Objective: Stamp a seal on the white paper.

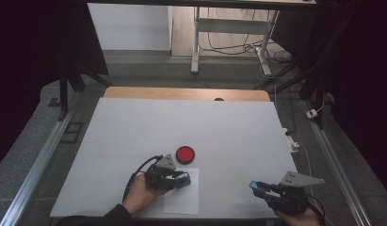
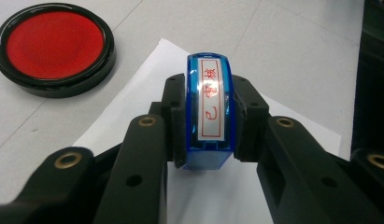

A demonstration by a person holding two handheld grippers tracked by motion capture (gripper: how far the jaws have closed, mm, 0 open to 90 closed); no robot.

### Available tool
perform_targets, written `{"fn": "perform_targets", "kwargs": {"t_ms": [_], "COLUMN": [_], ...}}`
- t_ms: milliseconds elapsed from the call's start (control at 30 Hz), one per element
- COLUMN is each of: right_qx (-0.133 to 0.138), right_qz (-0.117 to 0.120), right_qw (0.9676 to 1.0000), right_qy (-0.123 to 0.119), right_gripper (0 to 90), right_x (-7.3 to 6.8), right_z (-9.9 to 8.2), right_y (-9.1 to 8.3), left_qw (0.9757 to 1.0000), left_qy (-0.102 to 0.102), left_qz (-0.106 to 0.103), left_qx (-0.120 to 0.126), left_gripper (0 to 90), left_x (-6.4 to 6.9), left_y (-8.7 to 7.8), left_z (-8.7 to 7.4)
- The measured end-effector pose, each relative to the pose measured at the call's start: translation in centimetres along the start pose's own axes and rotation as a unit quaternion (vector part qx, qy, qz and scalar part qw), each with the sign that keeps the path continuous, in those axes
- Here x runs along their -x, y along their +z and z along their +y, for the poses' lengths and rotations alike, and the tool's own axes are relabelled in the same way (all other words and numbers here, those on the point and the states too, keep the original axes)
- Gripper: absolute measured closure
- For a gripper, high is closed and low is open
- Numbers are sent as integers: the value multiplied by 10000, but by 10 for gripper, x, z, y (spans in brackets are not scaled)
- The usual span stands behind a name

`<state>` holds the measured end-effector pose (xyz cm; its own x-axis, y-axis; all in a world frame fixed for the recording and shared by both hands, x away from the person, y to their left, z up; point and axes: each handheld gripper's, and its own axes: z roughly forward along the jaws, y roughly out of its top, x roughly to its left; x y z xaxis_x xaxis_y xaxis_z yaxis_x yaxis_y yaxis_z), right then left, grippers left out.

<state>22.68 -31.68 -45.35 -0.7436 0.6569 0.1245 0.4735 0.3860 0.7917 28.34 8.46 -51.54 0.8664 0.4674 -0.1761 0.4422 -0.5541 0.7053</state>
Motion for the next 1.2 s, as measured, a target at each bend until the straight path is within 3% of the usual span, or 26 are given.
{"fn": "perform_targets", "kwargs": {"t_ms": [267,700,1200], "right_qx": [-3,-33,-55], "right_qz": [1,3,-19], "right_qw": [10000,10000,10000], "right_qy": [-3,-1,-11], "right_gripper": [689,689,689], "right_x": [0,0,0], "right_z": [0,0,0], "right_y": [0,0,0], "left_qw": [10000,9986,9999], "left_qy": [-65,316,4], "left_qz": [-35,391,105], "left_qx": [7,-147,-131], "left_gripper": [706,706,705], "left_x": [-1,14,3], "left_y": [0,2,1], "left_z": [0,3,2]}}
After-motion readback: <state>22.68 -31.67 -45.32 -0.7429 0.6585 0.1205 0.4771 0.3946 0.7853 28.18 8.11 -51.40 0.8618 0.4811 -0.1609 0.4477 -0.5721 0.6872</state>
